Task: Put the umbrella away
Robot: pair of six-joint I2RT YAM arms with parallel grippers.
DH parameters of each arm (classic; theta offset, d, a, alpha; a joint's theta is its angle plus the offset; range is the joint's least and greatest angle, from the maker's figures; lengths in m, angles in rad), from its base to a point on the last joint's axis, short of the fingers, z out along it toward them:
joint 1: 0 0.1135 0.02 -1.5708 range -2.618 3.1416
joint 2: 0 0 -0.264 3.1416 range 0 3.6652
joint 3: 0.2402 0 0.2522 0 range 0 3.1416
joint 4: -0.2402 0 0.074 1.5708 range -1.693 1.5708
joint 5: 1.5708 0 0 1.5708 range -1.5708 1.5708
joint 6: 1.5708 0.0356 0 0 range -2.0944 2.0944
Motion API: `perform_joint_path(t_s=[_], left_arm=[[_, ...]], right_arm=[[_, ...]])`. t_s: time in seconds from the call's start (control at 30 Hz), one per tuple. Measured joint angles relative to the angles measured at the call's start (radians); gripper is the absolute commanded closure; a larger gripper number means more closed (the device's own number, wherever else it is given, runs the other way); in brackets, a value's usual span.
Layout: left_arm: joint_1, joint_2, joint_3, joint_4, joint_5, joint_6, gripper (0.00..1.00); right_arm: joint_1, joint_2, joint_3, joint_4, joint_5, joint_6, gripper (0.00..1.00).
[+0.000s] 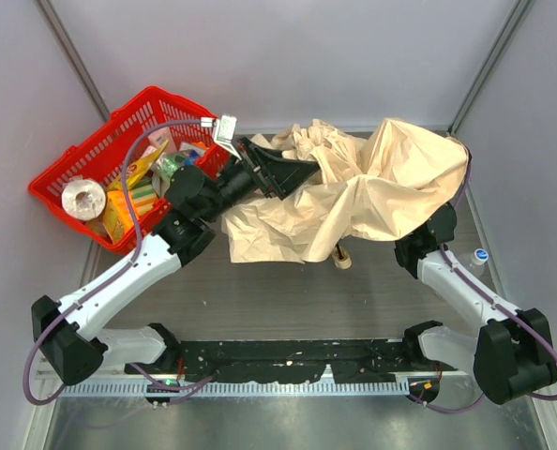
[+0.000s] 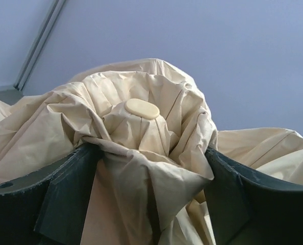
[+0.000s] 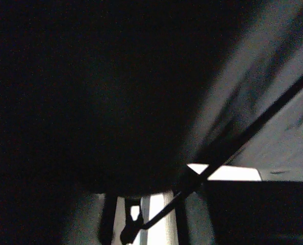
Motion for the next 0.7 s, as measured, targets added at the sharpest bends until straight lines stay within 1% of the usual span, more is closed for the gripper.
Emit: perform_joint_path(t_s=[0.17,0.27,0.3,0.33,0.37,0.4,0.43,0.5,0.53,0.63,0.7], left_arm=[[0.004,0.012,0.002,0.047,0.026,-0.030,0.72],[0.005,0.012,0.004,0.061,0.040,-0.029,0.95],[0.005,0.012,0.005,0.062,0.045,-0.027,0.97],[0.005,0.012,0.005,0.062,0.049,-0.028,0.99],[0.005,0.012,0.005,0.062,0.053,-0.025,1.00],[0.005,0.012,0.005,0.062,0.055,-0.027,1.00],[0.005,0.012,0.005,0.064,0.053,-0.031,1.00],[0.005,0.010,-0.003,0.072,0.046,-0.044,1.00],[0.004,0.006,-0.012,0.072,0.037,-0.057,1.00],[0.002,-0.010,-0.031,0.053,0.005,-0.074,1.00],[-0.002,-0.024,-0.040,0.038,-0.024,-0.085,1.00]], right_arm=[[0.013,0.000,0.024,-0.002,-0.035,0.001,0.99],[0.018,-0.008,0.027,-0.023,-0.049,-0.001,0.99],[0.018,-0.013,0.027,-0.038,-0.049,-0.005,0.99],[0.018,-0.019,0.027,-0.053,-0.048,-0.012,0.86],[0.020,-0.032,0.027,-0.087,-0.044,-0.031,0.79],[0.020,-0.045,0.027,-0.119,-0.035,-0.050,0.65],[0.023,-0.069,0.027,-0.172,-0.017,-0.080,0.59],[0.031,-0.116,0.027,-0.261,0.027,-0.133,0.38],[0.036,-0.142,0.027,-0.308,0.057,-0.161,0.32],[0.050,-0.208,0.021,-0.394,0.127,-0.223,0.32],[0.058,-0.242,0.005,-0.423,0.157,-0.247,0.32]])
